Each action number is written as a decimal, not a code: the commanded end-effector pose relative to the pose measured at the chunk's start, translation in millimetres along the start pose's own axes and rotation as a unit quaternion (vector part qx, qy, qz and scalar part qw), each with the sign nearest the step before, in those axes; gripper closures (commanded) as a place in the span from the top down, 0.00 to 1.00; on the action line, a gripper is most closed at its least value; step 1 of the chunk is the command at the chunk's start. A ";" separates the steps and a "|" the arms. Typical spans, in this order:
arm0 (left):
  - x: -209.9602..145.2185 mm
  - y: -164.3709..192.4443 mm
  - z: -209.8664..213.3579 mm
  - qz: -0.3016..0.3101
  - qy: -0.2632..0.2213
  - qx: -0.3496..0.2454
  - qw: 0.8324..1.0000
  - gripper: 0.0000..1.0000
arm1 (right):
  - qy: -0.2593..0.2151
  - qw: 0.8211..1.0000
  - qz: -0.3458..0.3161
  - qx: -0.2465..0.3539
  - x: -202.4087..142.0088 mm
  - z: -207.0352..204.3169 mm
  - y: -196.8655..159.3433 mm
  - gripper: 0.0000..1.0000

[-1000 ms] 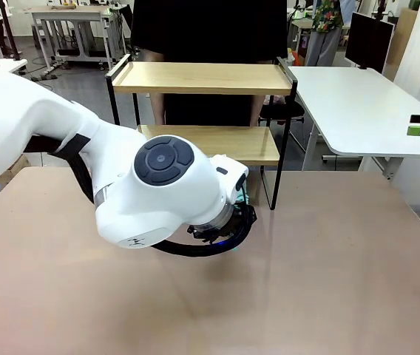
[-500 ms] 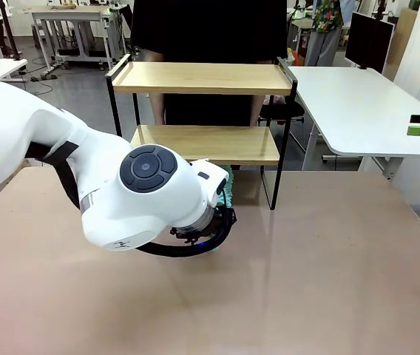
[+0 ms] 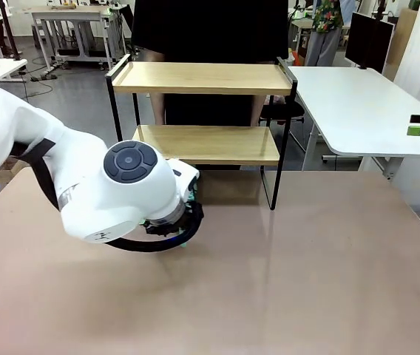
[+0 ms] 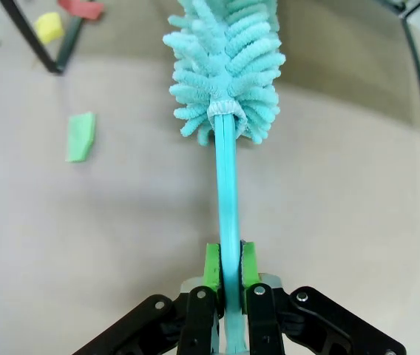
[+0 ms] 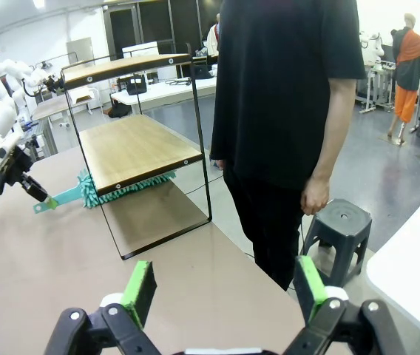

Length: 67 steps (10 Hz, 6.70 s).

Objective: Clean the shelf.
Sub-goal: Clean the specific section of the Shelf indicated by the human with the Duster, then hand the Duster back to the human.

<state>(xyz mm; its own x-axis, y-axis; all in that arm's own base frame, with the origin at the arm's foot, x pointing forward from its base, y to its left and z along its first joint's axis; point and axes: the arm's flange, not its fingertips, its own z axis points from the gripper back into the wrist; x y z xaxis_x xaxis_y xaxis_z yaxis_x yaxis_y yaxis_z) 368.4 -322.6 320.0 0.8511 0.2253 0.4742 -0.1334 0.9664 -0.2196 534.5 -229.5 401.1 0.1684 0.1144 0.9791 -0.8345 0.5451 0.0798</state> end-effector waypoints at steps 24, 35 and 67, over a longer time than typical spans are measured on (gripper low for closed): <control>43.2 118.4 110.6 -0.127 -0.021 -0.032 0.991 0.13 | 0.000 1.000 0.003 0.001 3.5 -2.0 1.1 1.00; 54.7 197.2 159.0 -0.385 0.075 -0.206 0.897 0.13 | 0.000 1.000 0.003 0.001 3.5 -2.0 1.1 1.00; 118.7 268.7 295.0 -0.542 0.253 -0.155 0.786 0.13 | 0.015 0.999 0.013 0.030 18.8 -6.1 19.2 1.00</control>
<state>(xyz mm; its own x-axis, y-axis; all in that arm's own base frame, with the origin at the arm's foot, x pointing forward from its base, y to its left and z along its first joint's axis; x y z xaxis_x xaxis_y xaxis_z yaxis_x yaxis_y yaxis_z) 281.3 6.6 570.6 0.4728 -0.8736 0.1158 0.8753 0.4504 -0.1757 533.3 -225.9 404.3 0.1667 0.1254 0.9780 -0.8445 0.5301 0.0759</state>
